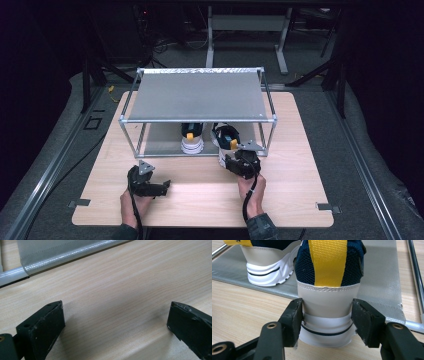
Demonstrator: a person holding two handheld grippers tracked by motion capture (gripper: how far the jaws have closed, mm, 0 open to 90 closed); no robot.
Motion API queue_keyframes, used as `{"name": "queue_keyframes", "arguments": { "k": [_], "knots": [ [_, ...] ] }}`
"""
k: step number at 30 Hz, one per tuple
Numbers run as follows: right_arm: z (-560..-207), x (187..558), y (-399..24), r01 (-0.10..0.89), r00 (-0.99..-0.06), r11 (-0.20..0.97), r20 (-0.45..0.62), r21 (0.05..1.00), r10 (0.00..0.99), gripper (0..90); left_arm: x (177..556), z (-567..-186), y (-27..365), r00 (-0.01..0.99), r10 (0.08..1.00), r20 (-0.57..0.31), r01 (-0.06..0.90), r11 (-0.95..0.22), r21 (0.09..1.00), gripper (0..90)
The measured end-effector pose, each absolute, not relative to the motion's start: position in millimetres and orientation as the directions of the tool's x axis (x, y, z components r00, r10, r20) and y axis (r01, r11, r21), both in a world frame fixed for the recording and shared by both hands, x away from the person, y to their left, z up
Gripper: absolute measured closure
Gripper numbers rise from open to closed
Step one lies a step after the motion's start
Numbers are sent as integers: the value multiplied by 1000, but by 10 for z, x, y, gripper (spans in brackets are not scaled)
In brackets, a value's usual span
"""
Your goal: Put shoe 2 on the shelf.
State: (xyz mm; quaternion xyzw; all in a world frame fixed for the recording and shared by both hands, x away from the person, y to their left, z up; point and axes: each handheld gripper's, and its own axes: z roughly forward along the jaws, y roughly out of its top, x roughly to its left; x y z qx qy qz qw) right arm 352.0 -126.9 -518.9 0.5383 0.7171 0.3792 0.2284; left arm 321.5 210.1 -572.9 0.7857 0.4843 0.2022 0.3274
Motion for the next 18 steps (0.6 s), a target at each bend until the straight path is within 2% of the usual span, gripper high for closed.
{"name": "queue_keyframes", "arguments": {
  "k": [6, 10, 18],
  "knots": [
    [-5196, 3541, -1243, 597, -307, 134, 72, 791, 949, 411, 3218, -5730, 2100, 451, 892, 1, 628, -318, 710, 10],
    [-5205, 3565, -1294, 607, -315, 130, 86, 784, 945, 311, 3218, -5730, 2099, 451, 893, 0, 628, -317, 711, 10],
    [-5272, 3703, -1293, 628, -356, 140, 123, 765, 926, 282, 3218, -5730, 2100, 451, 892, 0, 628, -317, 711, 10]
  ]
}}
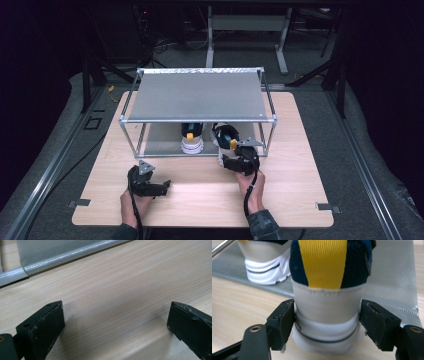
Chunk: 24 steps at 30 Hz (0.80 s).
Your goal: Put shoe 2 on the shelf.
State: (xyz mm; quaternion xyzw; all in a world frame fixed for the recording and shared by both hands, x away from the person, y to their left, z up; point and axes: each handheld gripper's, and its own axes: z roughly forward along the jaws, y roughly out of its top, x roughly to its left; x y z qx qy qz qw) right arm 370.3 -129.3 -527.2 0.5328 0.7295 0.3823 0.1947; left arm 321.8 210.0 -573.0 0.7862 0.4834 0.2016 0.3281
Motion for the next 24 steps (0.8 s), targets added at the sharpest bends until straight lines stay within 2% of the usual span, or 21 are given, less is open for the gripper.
{"name": "queue_keyframes", "arguments": {
  "k": [7, 8, 24],
  "knots": [
    [-5301, 3852, -1117, 635, -305, 111, 116, 764, 945, 288, 3220, -5730, 2099, 452, 892, -1, 628, -318, 710, 10],
    [-5308, 3873, -1080, 635, -275, 107, 93, 765, 957, 289, 3221, -5729, 2100, 453, 892, 0, 628, -319, 710, 10],
    [-5358, 4163, -899, 645, -277, 96, 115, 758, 954, 299, 3220, -5730, 2099, 453, 892, 0, 627, -318, 711, 11]
  ]
}}
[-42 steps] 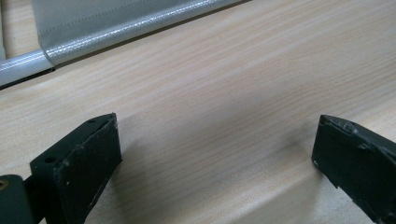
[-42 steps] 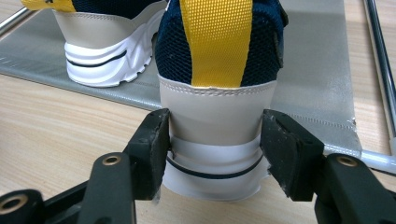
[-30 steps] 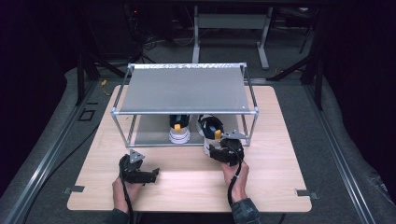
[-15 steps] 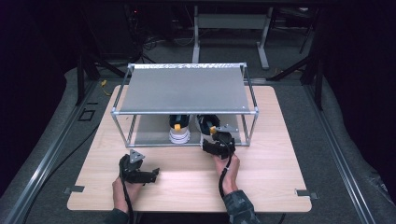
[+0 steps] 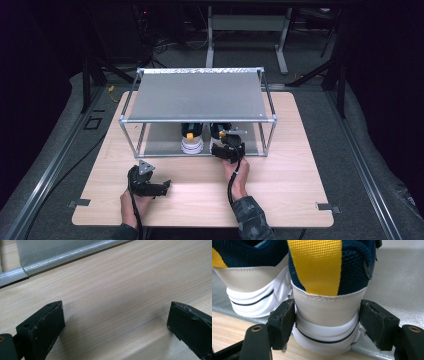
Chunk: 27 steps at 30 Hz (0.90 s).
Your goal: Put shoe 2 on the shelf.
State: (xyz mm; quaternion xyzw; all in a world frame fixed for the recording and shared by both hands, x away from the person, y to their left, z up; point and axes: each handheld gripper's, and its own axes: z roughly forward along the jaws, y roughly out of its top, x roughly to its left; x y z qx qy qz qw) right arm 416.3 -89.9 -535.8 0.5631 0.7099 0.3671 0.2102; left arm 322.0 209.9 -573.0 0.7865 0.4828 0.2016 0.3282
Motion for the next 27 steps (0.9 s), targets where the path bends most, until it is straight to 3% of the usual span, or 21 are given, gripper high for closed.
{"name": "queue_keyframes", "arguments": {
  "k": [19, 27],
  "knots": [
    [-5371, 4208, -745, 647, -319, 127, 116, 752, 941, 337, 3219, -5731, 2098, 452, 892, 0, 627, -317, 712, 11],
    [-5275, 4085, -899, 647, -367, 161, 119, 745, 923, 211, 3219, -5733, 2097, 451, 893, 1, 626, -317, 713, 11]
  ]
}}
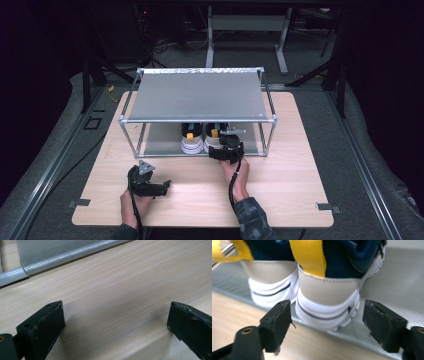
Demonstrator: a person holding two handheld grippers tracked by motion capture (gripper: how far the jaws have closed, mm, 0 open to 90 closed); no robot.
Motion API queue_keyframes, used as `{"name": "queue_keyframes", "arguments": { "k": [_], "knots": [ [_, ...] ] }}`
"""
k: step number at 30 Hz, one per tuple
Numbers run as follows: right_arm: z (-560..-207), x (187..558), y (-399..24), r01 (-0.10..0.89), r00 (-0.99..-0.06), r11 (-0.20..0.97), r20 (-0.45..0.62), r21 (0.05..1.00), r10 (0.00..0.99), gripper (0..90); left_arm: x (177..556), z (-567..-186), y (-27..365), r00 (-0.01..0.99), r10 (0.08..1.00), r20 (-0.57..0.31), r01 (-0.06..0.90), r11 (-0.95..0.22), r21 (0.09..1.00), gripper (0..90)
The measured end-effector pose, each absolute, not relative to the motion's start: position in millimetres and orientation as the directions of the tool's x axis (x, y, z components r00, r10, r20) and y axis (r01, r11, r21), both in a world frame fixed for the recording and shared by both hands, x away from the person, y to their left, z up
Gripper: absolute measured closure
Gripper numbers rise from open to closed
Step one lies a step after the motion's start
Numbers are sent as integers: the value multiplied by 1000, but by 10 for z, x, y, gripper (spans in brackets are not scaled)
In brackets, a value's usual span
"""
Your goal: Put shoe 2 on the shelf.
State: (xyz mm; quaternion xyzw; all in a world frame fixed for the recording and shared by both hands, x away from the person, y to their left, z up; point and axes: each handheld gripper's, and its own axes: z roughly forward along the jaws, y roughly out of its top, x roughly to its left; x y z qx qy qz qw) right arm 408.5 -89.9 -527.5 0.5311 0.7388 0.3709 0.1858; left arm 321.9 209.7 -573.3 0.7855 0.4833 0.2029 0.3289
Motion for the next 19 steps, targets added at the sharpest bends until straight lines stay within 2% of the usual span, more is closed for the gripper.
{"name": "queue_keyframes", "arguments": {
  "k": [2, 5, 6, 7, 9, 10, 11, 14, 16, 19],
  "knots": [
    [-5231, 4019, -965, 647, -398, 169, 141, 743, 906, 176, 3219, -5732, 2097, 451, 893, 1, 626, -317, 713, 11],
    [-5150, 3867, -1061, 621, -410, 217, 76, 753, 909, 146, 3219, -5732, 2097, 451, 893, 1, 626, -317, 713, 12],
    [-5142, 3837, -1106, 614, -451, 217, 111, 759, 886, 142, 3219, -5732, 2096, 451, 893, 1, 626, -317, 713, 12],
    [-5119, 3781, -1140, 619, -421, 230, 70, 751, 904, 137, 3219, -5732, 2097, 451, 893, 2, 625, -318, 713, 12],
    [-5111, 3712, -1281, 607, -512, 231, 153, 760, 845, 99, 3219, -5732, 2097, 451, 893, 2, 625, -318, 713, 12],
    [-5078, 3633, -1312, 617, -440, 253, 61, 745, 896, 93, 3219, -5732, 2097, 451, 893, 2, 625, -317, 713, 12],
    [-5073, 3572, -1374, 609, -436, 258, 44, 750, 899, 86, 3219, -5732, 2096, 450, 893, 2, 625, -317, 713, 12],
    [-5103, 3431, -1600, 617, -440, 246, 68, 748, 895, 39, 3219, -5732, 2096, 451, 893, 2, 625, -317, 713, 12],
    [-5153, 3341, -1739, 631, -425, 258, 47, 732, 904, 0, 3219, -5732, 2096, 451, 893, 2, 625, -317, 713, 12],
    [-5271, 3215, -1982, 653, -381, 254, 19, 713, 925, 0, 3219, -5732, 2096, 451, 893, 2, 625, -317, 713, 12]
  ]
}}
